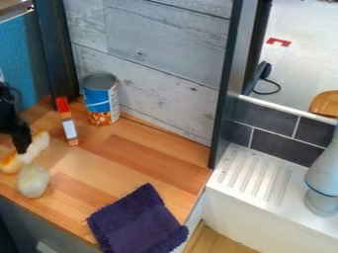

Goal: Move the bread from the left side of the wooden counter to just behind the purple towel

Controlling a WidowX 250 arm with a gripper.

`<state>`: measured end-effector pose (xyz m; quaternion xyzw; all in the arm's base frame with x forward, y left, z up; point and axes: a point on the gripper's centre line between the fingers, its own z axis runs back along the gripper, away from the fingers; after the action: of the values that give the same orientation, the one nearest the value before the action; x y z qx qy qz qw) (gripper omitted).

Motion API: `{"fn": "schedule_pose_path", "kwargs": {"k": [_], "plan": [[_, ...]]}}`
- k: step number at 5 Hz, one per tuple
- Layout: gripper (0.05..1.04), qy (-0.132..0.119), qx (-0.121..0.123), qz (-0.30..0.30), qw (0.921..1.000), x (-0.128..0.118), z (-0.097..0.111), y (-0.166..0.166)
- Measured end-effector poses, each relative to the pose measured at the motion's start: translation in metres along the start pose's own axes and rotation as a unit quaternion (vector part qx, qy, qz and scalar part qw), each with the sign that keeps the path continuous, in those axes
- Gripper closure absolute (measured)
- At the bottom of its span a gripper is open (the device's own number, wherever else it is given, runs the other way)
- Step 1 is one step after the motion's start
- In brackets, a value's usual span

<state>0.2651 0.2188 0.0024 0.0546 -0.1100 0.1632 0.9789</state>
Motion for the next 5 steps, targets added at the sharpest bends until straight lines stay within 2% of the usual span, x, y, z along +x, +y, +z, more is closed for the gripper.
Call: {"fn": "schedule_pose_path", "kwargs": {"k": [3, 4, 5], "plan": [[0.081, 0.01, -0.012, 0.003, 0.9999, 0.004, -0.016, 0.0], [0.081, 0.018, -0.016, 0.003, 0.9997, 0.006, -0.023, 0.0], [0.118, 0.037, -0.016, 0.006, 0.9991, 0.003, -0.032, -0.003]]}}
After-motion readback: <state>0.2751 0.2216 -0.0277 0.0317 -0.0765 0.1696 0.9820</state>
